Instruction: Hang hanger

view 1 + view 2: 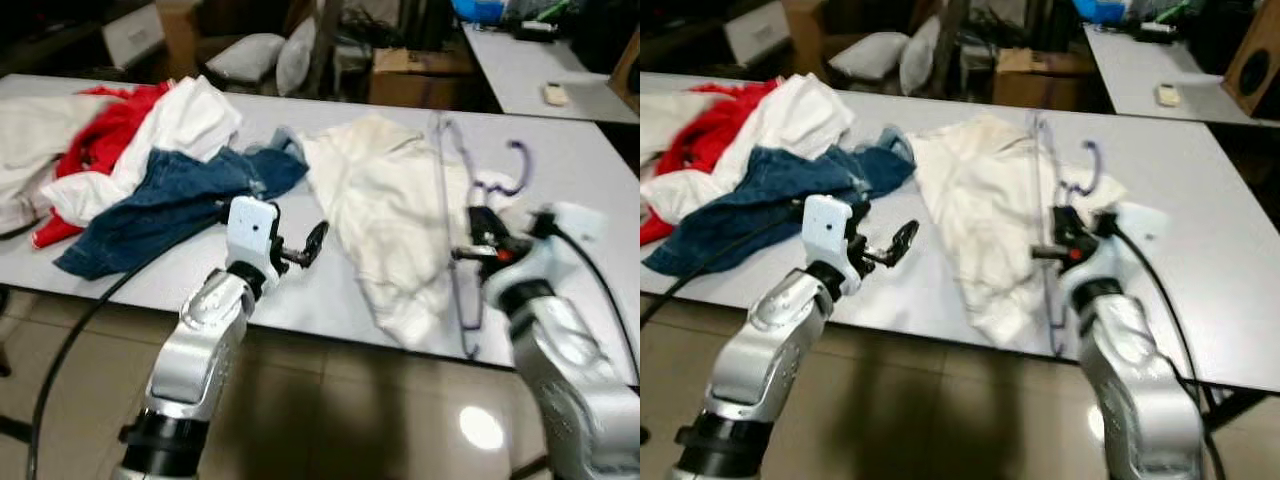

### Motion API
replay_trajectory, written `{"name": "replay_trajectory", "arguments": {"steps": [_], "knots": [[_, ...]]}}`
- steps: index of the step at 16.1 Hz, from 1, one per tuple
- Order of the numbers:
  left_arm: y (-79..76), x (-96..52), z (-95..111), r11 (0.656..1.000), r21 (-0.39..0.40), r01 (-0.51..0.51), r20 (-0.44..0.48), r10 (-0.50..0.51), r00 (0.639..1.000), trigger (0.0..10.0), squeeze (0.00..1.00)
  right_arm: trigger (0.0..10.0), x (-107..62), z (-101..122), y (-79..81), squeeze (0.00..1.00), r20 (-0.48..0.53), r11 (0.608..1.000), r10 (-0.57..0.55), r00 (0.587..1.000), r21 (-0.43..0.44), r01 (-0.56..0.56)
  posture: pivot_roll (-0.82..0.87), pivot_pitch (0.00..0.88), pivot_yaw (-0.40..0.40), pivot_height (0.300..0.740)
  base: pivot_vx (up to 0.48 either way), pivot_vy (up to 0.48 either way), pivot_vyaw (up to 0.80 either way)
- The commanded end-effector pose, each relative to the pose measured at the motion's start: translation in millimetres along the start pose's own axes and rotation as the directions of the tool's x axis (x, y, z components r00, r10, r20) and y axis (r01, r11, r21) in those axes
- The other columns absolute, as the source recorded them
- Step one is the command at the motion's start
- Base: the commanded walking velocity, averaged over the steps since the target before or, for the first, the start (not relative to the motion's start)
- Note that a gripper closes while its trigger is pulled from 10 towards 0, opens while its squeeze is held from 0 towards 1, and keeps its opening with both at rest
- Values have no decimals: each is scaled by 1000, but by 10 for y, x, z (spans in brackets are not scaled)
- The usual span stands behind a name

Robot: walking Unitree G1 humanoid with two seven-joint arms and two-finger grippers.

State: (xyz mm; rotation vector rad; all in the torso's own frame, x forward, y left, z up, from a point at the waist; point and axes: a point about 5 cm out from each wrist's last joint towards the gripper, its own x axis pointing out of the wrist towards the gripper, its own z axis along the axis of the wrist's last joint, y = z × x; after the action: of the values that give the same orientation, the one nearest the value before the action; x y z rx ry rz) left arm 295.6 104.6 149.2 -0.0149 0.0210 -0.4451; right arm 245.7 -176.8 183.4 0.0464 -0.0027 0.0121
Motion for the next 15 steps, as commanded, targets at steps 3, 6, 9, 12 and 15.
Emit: {"name": "replay_trajectory", "arguments": {"steps": [3, 6, 9, 12, 15], "knots": [[-37, 64, 24, 999, 14, 39, 0, -39, 999, 10000, 318, 10000, -133, -54, -190, 0, -36, 997, -74, 997, -34, 73, -91, 0, 71, 740, 0, 480, -800], [18, -7, -14, 996, 84, -3, -20, 5, 1000, 10000, 329, 10000, -112, -159, -228, 0, -81, 997, -46, 996, -69, 40, -46, 0, 27, 740, 0, -15, -719], [71, -139, -66, 997, 62, -38, -32, 40, 999, 10000, 298, 10000, -63, -200, -182, 0, -103, 997, -2, 995, -76, -5, -25, 4, 6, 740, 0, -320, 0], [88, -223, -186, 996, 86, -31, -91, 39, 995, 10000, 55, 10000, -82, -257, -219, 0, -128, 996, 22, 992, -80, -32, -27, 4, 3, 740, 0, 0, 0], [1, -167, -179, 998, 16, 61, -59, -60, 996, 10000, 1000, 10000, -125, -277, -257, 0, -148, 992, 56, 987, -103, -71, -69, 0, 31, 740, 0, 0, 0]]}}
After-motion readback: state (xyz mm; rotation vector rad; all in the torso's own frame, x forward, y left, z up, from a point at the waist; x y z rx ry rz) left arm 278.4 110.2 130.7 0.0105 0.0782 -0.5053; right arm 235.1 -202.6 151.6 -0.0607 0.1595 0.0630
